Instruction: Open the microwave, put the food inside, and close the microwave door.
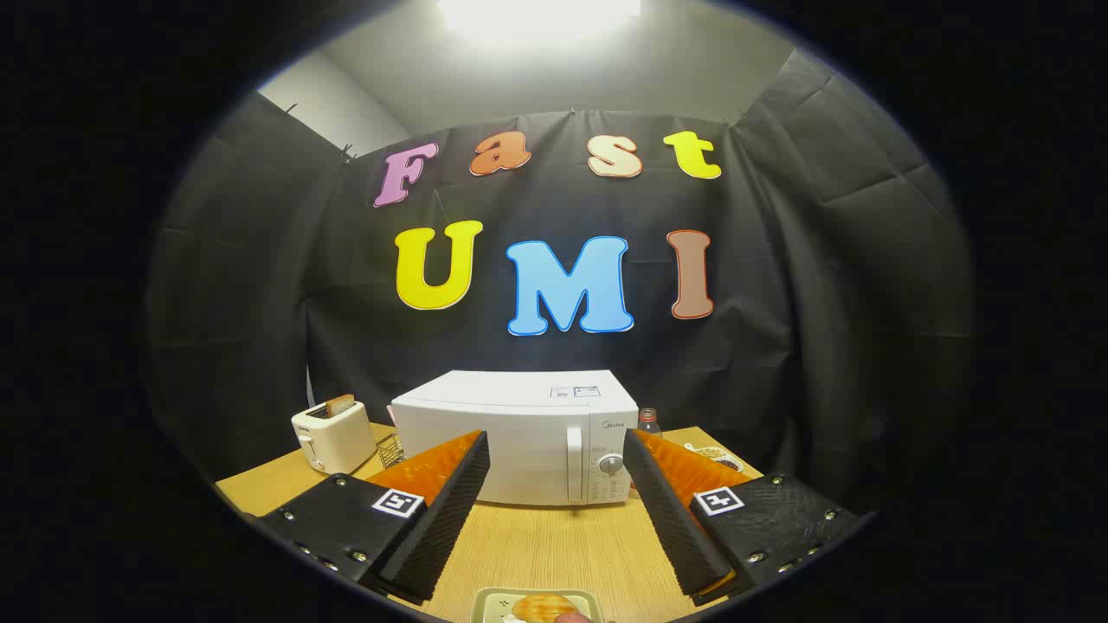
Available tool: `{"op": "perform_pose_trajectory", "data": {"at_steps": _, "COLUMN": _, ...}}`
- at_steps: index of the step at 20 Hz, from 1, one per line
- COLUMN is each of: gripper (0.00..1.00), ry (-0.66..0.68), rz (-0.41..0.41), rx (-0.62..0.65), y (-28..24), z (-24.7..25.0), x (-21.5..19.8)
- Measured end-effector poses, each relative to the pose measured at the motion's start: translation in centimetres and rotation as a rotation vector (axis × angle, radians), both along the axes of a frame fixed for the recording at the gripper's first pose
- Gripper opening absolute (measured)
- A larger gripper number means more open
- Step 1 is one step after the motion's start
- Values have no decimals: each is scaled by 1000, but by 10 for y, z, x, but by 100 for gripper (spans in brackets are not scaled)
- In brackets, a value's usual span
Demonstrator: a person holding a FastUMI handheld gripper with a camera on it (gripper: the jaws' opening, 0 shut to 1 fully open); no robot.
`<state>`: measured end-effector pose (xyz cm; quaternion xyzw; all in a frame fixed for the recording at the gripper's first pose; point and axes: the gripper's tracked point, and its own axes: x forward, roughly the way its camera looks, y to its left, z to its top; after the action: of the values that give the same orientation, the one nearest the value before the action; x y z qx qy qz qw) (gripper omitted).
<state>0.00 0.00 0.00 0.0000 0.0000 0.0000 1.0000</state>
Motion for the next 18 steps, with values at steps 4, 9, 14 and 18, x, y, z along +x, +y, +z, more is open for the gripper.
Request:
{"op": "perform_pose_trajectory", "data": {"at_steps": 4, "gripper": 98, "ry": -3, "rz": -2, "rx": -4, "y": 1, "z": 0, "x": 3}}
{"op": "perform_pose_trajectory", "data": {"at_steps": 9, "gripper": 98, "ry": 2, "rz": -7, "rx": 2, "y": -1, "z": -3, "x": 5}}
{"op": "perform_pose_trajectory", "data": {"at_steps": 14, "gripper": 98, "ry": 5, "rz": -13, "rx": 2, "y": -6, "z": -5, "x": 6}}
{"op": "perform_pose_trajectory", "data": {"at_steps": 18, "gripper": 98, "ry": 5, "rz": -17, "rx": -2, "y": -11, "z": -7, "x": 7}}
